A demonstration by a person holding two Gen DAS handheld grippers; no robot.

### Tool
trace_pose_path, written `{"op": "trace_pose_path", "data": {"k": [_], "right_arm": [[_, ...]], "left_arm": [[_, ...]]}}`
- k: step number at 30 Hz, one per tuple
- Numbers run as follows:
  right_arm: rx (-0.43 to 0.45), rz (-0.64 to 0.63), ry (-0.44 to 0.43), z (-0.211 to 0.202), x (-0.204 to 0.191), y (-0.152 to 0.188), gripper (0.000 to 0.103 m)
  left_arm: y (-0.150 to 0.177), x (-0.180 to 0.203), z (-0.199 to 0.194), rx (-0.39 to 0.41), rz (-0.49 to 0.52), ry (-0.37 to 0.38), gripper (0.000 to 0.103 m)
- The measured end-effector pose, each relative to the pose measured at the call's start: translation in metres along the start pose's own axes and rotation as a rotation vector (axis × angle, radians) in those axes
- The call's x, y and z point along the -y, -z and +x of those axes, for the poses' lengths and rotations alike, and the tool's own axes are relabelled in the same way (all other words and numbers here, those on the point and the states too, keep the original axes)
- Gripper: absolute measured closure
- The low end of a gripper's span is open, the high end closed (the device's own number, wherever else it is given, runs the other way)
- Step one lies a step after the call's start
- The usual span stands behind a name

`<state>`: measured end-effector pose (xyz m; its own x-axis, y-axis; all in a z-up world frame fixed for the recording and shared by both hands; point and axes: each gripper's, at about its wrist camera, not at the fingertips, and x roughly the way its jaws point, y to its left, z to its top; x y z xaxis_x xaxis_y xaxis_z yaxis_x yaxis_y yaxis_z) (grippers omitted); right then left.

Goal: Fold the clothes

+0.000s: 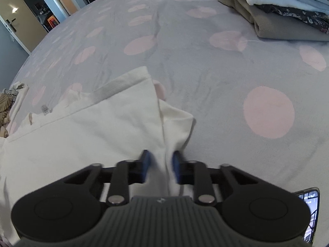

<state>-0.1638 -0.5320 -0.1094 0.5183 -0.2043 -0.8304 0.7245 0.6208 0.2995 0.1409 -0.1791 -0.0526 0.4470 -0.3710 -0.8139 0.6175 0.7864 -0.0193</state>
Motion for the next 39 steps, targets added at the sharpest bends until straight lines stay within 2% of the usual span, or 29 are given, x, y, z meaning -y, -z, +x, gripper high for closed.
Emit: {"op": "trace_pose_path", "data": {"k": [5, 11, 14, 20, 24, 31, 39], "right_arm": [[0.014, -0.005, -0.062, -0.020, -0.018, -0.007, 0.095], [0.034, 0.026, -0.260, -0.059, -0.061, -0.013, 0.095], [0.026, 0.036, -0.361, -0.070, -0.090, -0.014, 0.095], [-0.011, 0.065, -0.488, -0.071, -0.147, -0.017, 0.095], [-0.046, 0.098, -0.552, -0.061, -0.185, -0.013, 0.095], [-0.134, 0.135, -0.657, -0.018, -0.257, 0.003, 0.095], [-0.266, 0.109, -0.691, 0.039, -0.329, 0.030, 0.095]], "left_arm": [[0.000, -0.011, -0.010, 0.029, -0.019, 0.002, 0.060], [0.002, -0.023, -0.020, 0.064, -0.019, 0.031, 0.060], [0.004, -0.030, -0.026, 0.079, -0.020, 0.056, 0.065], [0.009, -0.044, -0.035, 0.112, -0.024, 0.109, 0.066], [0.012, -0.052, -0.035, 0.106, -0.036, 0.110, 0.068], [0.015, -0.068, -0.035, 0.110, -0.063, 0.117, 0.069], [0.020, -0.081, -0.037, 0.113, -0.085, 0.111, 0.069]]}}
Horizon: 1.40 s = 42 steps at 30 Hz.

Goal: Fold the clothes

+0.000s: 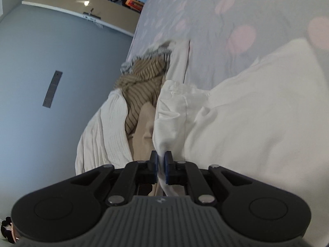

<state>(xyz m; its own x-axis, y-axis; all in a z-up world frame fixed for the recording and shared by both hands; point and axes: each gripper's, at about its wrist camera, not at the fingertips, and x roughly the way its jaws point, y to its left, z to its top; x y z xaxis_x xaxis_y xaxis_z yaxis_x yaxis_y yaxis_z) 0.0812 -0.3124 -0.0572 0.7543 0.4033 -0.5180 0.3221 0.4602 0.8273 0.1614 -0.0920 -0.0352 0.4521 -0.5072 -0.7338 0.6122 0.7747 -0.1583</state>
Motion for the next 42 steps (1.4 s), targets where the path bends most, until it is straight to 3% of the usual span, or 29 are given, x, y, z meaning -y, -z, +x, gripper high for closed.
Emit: {"op": "trace_pose_path", "data": {"k": [12, 16, 18, 25, 31, 36, 42], "right_arm": [[-0.010, -0.008, 0.144, 0.073, 0.012, -0.004, 0.094], [-0.023, -0.037, 0.145, 0.072, 0.008, -0.002, 0.086], [-0.029, -0.070, 0.131, 0.065, 0.000, -0.002, 0.064], [0.040, -0.255, 0.218, 0.001, -0.015, 0.013, 0.064], [0.043, -0.246, 0.294, -0.049, 0.011, 0.049, 0.064], [0.036, -0.188, 0.316, -0.072, 0.031, 0.089, 0.064], [0.064, -0.214, 0.362, -0.089, 0.039, 0.126, 0.064]], "left_arm": [[0.002, -0.008, 0.001, -0.010, -0.004, 0.007, 0.069], [0.003, -0.005, -0.001, -0.006, 0.005, 0.010, 0.069], [0.003, -0.004, -0.003, -0.004, 0.009, 0.013, 0.069], [0.011, 0.008, -0.011, -0.021, 0.034, 0.049, 0.069], [0.027, 0.028, -0.018, -0.066, 0.085, 0.038, 0.069], [0.043, 0.042, -0.018, -0.155, 0.128, 0.008, 0.071], [0.063, 0.058, -0.016, -0.259, 0.202, -0.048, 0.072]]}}
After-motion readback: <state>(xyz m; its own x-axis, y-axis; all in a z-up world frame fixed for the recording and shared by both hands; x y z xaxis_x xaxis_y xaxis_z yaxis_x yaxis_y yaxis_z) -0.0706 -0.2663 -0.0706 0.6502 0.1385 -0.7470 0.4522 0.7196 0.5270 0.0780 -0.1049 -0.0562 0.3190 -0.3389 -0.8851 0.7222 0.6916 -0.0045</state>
